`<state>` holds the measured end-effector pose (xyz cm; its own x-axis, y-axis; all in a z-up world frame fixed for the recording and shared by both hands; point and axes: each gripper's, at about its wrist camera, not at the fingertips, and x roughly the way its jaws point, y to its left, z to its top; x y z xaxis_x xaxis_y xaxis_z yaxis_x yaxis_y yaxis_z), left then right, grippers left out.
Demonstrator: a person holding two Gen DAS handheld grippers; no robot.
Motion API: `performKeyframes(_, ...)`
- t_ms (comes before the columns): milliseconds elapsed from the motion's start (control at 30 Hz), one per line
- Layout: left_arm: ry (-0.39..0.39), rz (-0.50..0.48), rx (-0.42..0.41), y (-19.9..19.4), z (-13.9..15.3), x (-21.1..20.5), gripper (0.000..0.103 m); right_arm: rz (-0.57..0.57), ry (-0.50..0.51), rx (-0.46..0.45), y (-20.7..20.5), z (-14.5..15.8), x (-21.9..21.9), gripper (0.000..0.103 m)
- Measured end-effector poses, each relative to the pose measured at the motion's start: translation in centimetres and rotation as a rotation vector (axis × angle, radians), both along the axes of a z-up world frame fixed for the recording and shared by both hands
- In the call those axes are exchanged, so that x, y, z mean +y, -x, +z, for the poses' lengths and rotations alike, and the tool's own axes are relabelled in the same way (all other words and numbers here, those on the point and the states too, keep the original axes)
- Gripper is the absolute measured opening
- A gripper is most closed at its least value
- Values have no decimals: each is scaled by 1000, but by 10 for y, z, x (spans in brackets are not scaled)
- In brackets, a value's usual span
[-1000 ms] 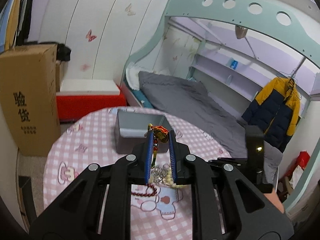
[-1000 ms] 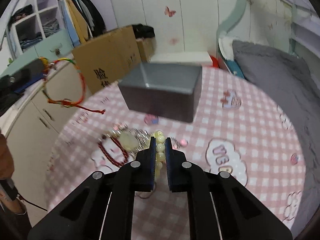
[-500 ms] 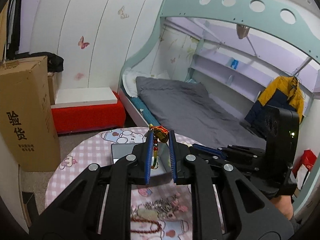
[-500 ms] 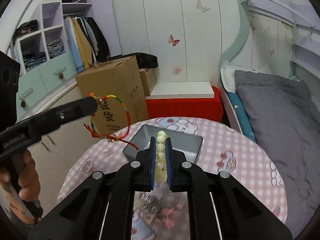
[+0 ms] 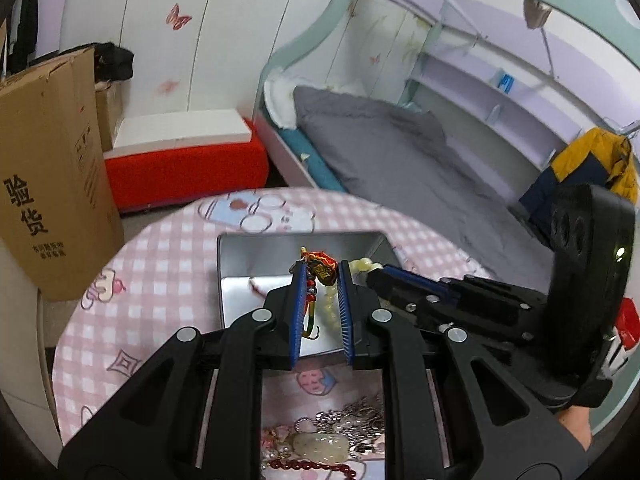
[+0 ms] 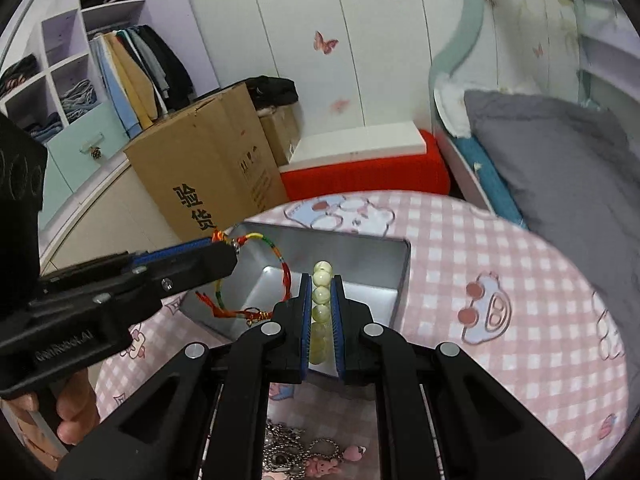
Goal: Organize jewelry
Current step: 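Carry both bracelets over the grey box and open both tools to drop them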
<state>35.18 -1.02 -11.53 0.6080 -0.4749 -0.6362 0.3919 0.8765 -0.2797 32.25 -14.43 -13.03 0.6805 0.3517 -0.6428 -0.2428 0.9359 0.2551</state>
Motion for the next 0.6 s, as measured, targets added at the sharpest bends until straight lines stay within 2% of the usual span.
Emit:
performKeyframes(200,-28,8,60,-2,-15,-3,18,-10,-30,19,4,-8,-6,9)
performKeyframes(233,-30,7,66,-2,-16,-3,22,-11,-37,21,4,-8,-7,10)
performKeyframes(300,-29,12,74,0,-16,-1,51,-12,-46,17,6,-5,-7,14)
performKeyframes(333,-18,22,63,3,-14,1,69,-12,-45,12,7,-3,-8,19)
performKeyframes(367,-9,34,44,7,-12,4,69,-14,-43,9,8,-2,-9,25)
performKeyframes(433,-5,38,42,12,-9,7,69,-27,-44,-4,13,3,-12,29)
performKeyframes(600,0,54,3,30,8,17,69,-31,-33,-34,29,17,-18,31)
